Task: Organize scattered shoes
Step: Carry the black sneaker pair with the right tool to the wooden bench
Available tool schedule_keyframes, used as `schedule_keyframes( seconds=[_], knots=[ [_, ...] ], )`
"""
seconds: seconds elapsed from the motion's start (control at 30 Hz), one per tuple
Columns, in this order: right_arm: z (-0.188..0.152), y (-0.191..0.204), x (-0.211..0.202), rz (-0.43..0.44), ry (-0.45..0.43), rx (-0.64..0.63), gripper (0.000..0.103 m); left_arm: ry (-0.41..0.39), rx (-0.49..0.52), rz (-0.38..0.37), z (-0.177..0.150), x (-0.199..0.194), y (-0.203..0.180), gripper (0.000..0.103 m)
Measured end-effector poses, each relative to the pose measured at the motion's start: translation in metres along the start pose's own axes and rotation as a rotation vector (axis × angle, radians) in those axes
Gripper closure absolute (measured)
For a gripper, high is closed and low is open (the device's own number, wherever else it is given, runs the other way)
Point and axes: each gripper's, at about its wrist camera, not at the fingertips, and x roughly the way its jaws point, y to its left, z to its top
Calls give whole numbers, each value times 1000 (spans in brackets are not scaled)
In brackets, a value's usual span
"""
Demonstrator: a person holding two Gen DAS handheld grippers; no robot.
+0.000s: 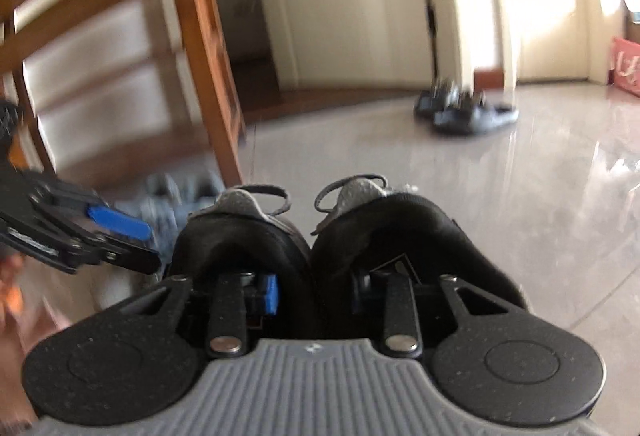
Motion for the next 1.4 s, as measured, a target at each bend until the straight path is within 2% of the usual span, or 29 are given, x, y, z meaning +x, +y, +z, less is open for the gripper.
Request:
schedule_keyframes(
  seconds=[0.03,0.17,0.27,0.37,0.53,0.57,0.7,0.77,0.83,0.87,0.93,0.97,1.03,1.23,1.4],
  knots=[
    [11,8,2,18,-54,19,69,-33,33,48,7,-11,6,43],
    [39,32,16,57,-138,43,69,-138,85,168,26,-49,34,43],
    [73,58,29,80,-187,33,69,-206,53,226,38,-70,56,43],
    [120,88,39,104,-206,32,69,-254,-33,277,52,-96,82,43],
    [199,144,43,159,-195,10,69,-259,-210,363,77,-160,118,43],
    [209,149,42,168,-193,16,69,-259,-239,382,84,-179,124,43],
    [281,189,29,224,-176,62,69,-278,-321,461,122,-261,139,43],
    [324,215,17,246,-161,70,68,-293,-343,482,140,-295,143,43],
    [370,242,3,262,-151,64,68,-311,-355,511,171,-346,143,42],
    [382,250,-2,264,-149,59,68,-314,-356,517,180,-360,143,42],
    [435,282,-23,274,-137,47,68,-326,-358,535,212,-404,146,42],
    [448,290,-27,275,-132,41,68,-329,-354,545,225,-419,148,41],
    [500,321,-42,266,-101,26,68,-303,-359,575,254,-447,155,41],
    [593,387,-62,205,-50,38,68,-223,-417,667,308,-497,180,40],
    [626,413,-44,205,-44,73,68,-181,-442,716,322,-514,201,40]
  ],
)
